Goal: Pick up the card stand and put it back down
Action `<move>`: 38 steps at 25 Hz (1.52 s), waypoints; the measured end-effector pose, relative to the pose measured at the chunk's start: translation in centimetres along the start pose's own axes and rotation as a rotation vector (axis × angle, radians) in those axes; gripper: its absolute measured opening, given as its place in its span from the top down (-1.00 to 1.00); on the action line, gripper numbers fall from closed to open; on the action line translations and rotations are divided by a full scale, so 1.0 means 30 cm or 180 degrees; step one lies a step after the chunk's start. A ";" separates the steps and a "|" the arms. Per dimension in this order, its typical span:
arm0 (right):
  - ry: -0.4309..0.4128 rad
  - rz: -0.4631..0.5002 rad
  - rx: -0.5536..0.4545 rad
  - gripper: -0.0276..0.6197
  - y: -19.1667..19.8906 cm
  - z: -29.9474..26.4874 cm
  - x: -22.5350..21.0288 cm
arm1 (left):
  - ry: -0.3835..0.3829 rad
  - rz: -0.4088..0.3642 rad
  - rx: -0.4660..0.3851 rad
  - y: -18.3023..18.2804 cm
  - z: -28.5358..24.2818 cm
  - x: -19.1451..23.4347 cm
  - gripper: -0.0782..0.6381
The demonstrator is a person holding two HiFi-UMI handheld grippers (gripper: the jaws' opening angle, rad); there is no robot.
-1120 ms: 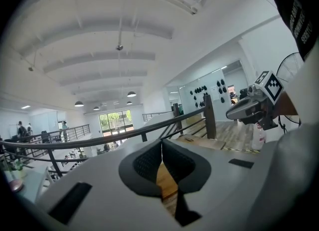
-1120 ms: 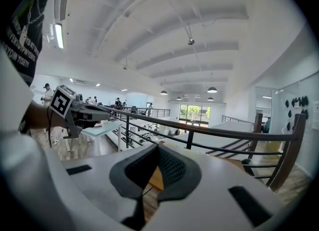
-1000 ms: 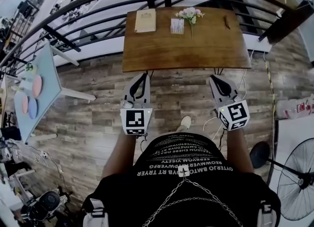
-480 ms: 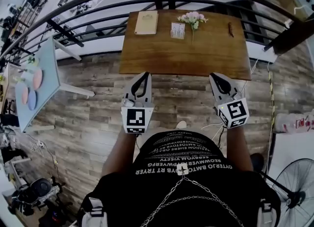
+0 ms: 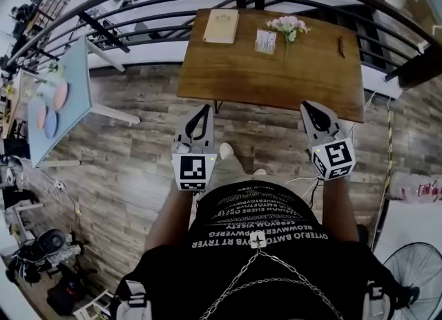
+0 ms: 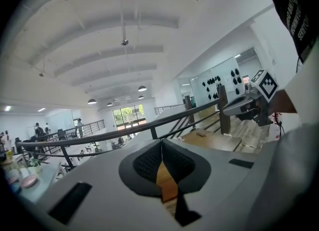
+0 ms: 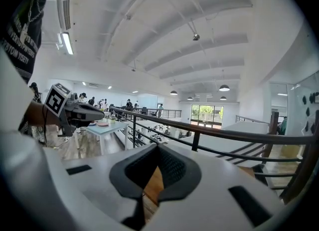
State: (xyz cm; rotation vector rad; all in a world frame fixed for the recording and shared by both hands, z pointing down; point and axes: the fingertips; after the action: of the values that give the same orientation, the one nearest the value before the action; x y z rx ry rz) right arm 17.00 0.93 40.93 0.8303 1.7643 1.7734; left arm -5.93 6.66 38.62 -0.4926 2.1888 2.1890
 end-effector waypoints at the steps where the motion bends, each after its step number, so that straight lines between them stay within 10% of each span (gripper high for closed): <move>1: -0.0002 -0.0006 0.0002 0.87 0.003 -0.008 0.003 | -0.0015 0.0002 0.0027 0.011 0.000 0.009 0.70; 38: 0.0382 0.0063 0.0254 0.87 -0.016 -0.628 -0.194 | 0.0626 0.0188 -0.0292 0.051 -0.704 0.388 0.70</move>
State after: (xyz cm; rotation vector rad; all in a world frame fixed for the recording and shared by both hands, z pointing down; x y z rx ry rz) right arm 7.40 -16.28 40.51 0.7904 1.9212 1.8094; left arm -12.82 -16.50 38.00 -0.6825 2.2285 2.3746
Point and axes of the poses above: the fingertips, and each gripper's own axes: z backward along the fingers, x to its left, y out of its underside, and after that the axes turned 14 degrees about -x, right-handed
